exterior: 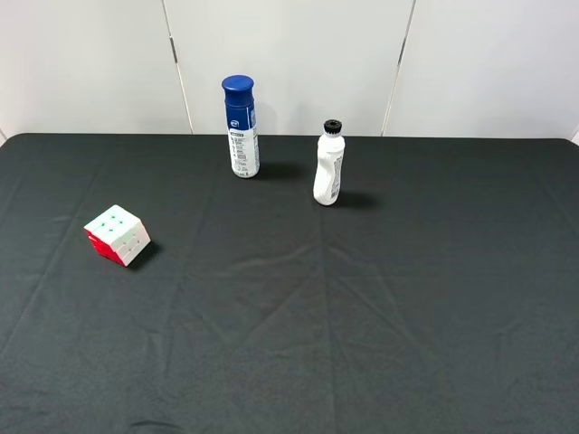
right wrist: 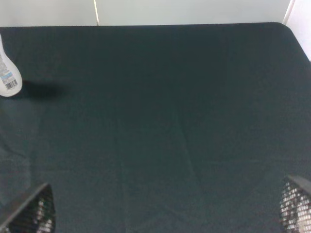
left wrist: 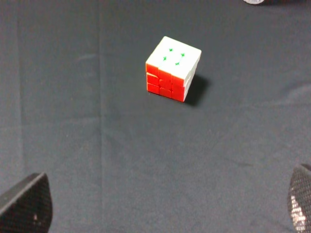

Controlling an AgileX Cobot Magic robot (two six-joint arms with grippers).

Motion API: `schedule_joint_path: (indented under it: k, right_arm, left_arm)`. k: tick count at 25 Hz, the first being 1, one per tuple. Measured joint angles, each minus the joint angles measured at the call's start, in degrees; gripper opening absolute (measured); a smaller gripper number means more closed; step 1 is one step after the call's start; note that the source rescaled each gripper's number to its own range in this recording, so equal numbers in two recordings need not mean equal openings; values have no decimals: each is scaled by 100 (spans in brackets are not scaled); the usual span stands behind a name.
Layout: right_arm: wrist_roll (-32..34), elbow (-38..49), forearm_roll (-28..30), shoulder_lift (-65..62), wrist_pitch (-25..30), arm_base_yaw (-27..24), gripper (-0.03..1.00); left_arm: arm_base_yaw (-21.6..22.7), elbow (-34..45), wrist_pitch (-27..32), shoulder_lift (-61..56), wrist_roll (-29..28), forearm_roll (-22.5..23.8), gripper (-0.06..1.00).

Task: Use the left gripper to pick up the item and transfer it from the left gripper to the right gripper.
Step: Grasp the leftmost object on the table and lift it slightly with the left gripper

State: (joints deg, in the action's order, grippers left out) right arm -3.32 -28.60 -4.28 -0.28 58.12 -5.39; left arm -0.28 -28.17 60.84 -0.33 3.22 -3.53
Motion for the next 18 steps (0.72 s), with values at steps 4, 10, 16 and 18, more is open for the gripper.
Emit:
schedule_joint_path:
  k: [4,10,16,18]
  right_arm:
    - [0,0,0,0,0,0,100]
    - [0,0,0,0,-6,0,100]
    - [0,0,0,0,-6,0,100]
    - [0,0,0,0,-6,0,100]
  left_arm:
    - [0,0,0,0,0,0,91]
    - [0,0,0,0,0,0,91]
    - [0,0,0,0,0,0,91]
    - [0,0,0,0,0,0,91]
